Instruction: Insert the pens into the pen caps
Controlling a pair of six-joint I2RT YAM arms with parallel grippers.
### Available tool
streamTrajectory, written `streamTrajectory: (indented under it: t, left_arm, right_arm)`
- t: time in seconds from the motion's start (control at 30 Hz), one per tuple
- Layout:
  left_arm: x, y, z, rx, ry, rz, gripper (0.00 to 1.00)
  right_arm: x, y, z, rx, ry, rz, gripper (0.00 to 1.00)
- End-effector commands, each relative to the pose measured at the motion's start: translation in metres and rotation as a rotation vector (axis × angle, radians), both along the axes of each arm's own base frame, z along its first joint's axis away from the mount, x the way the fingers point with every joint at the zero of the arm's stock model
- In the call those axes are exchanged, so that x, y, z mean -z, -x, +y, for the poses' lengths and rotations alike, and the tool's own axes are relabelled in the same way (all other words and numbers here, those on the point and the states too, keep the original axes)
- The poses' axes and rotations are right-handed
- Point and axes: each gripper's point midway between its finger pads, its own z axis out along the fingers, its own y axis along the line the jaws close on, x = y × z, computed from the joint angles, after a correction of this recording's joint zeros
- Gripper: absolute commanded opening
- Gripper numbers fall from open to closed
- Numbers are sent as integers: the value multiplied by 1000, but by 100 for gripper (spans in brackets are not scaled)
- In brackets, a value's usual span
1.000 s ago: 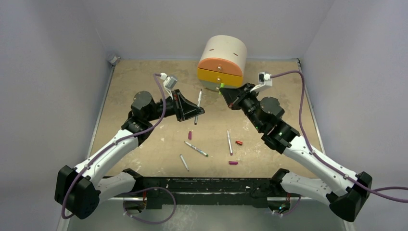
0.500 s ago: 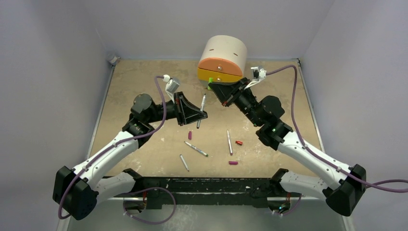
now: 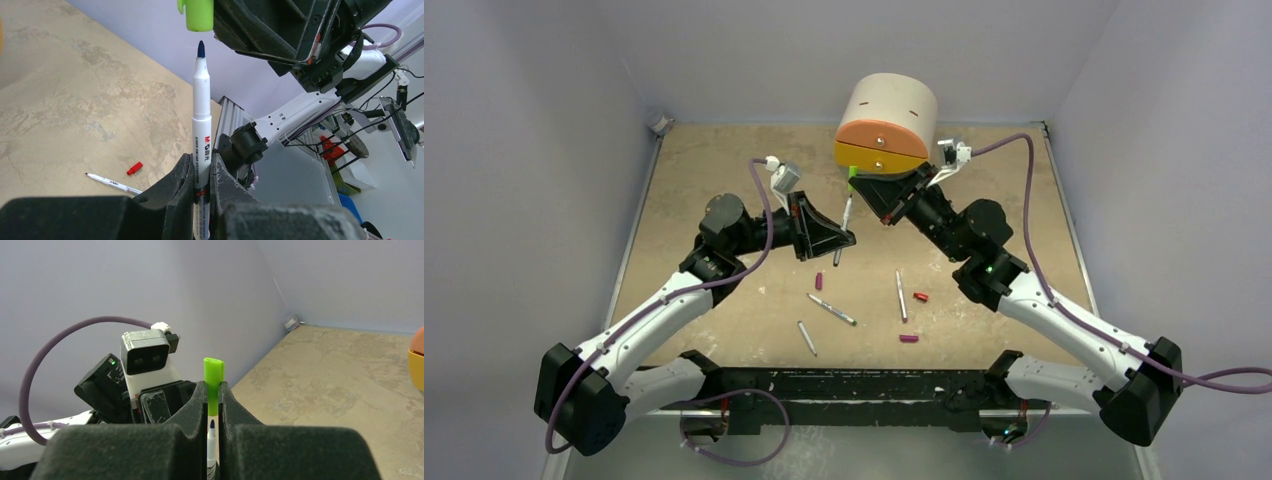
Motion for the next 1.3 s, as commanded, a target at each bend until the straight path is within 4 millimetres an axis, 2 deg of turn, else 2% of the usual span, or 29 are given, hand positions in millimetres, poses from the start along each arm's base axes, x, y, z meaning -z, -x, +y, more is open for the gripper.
streamTrajectory:
  t: [0.0,0.33,0.77,1.1,1.27]
  left_arm:
    - [-25,-3,0,-21,28,-95,0]
    - [-38,-3,3,-31,27,-134,0]
    - [-44,-9,5,-72,29,-165,0]
    - [-73,-17,15,-180,104,-237,0]
    - [-75,-13,17,-179,103,-246,0]
  right_arm:
    - [-46,16,-8,-22,-82,-94,0]
    - [-37,16,-7,-23,-69,-71,0]
    - [-24,17,8,-75,-69,-41,0]
    - [-11,17,13,-71,-65,-17,0]
    - [-14,16,9,-45,-50,-29,0]
